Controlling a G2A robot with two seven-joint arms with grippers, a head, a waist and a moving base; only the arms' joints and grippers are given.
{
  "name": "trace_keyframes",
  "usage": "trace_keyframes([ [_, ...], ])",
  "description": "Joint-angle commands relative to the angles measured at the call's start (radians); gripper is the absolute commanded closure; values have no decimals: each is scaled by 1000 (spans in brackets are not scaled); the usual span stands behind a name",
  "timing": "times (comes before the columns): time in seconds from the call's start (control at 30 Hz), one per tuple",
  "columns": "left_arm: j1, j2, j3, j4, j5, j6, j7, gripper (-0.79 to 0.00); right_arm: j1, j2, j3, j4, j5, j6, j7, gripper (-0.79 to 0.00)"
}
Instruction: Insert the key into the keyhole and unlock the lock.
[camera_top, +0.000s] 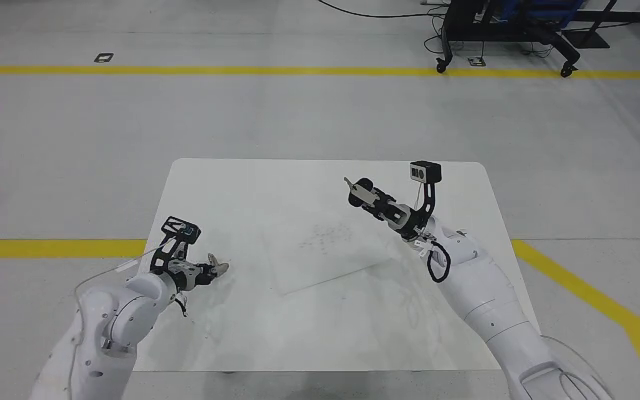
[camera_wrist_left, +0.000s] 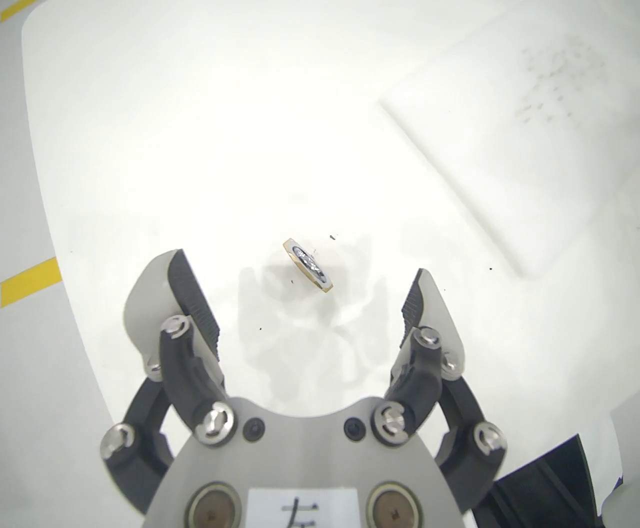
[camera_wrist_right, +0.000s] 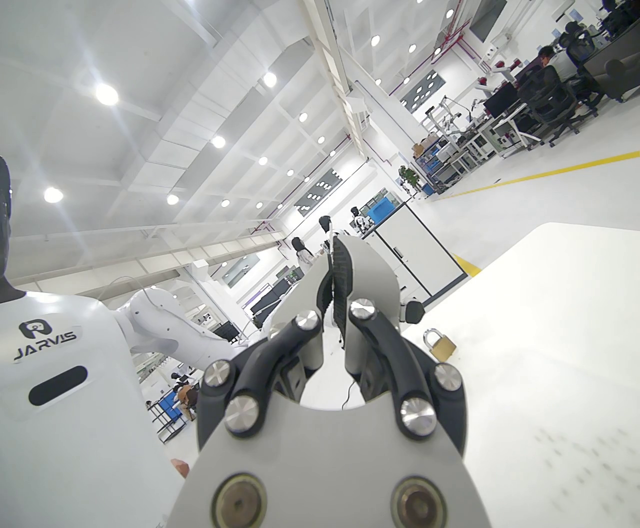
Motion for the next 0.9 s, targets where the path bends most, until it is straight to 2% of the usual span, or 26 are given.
trace_keyframes([
  [0.0, -7, -1, 6, 5, 5, 5, 1, -566, 0, 0, 0, 0, 0, 0, 0, 0],
  [0.03, -11, -1, 9, 7, 7, 5, 3, -557, 0, 0, 0, 0, 0, 0, 0, 0],
  [0.1, -22, -2, 18, 17, 11, 7, 11, -409, 0, 0, 0, 0, 0, 0, 0, 0],
  [0.13, -27, -3, 24, 21, 19, 9, 13, -385, 0, 0, 0, 0, 0, 0, 0, 0],
  [0.4, -40, -7, 64, 29, 51, 38, -9, -348, 0, 0, 0, 0, 0, 0, 0, 0],
  [0.63, -18, -7, 60, 7, 77, 60, -12, -311, 0, 0, 0, 0, 0, 0, 0, 0],
  [0.7, -15, -7, 59, 5, 79, 60, -14, -271, 0, 0, 0, 0, 0, 0, 0, 0],
  [0.77, -15, -7, 58, 4, 83, 61, -17, -172, 0, 0, 0, 0, 0, 0, 0, 0],
  [0.83, -16, -7, 57, 6, 83, 59, -17, -111, 0, 0, 0, 0, 0, 0, 0, 0],
  [0.87, -17, -7, 57, 7, 82, 58, -15, -108, 0, 0, 0, 0, 0, 0, 0, 0],
])
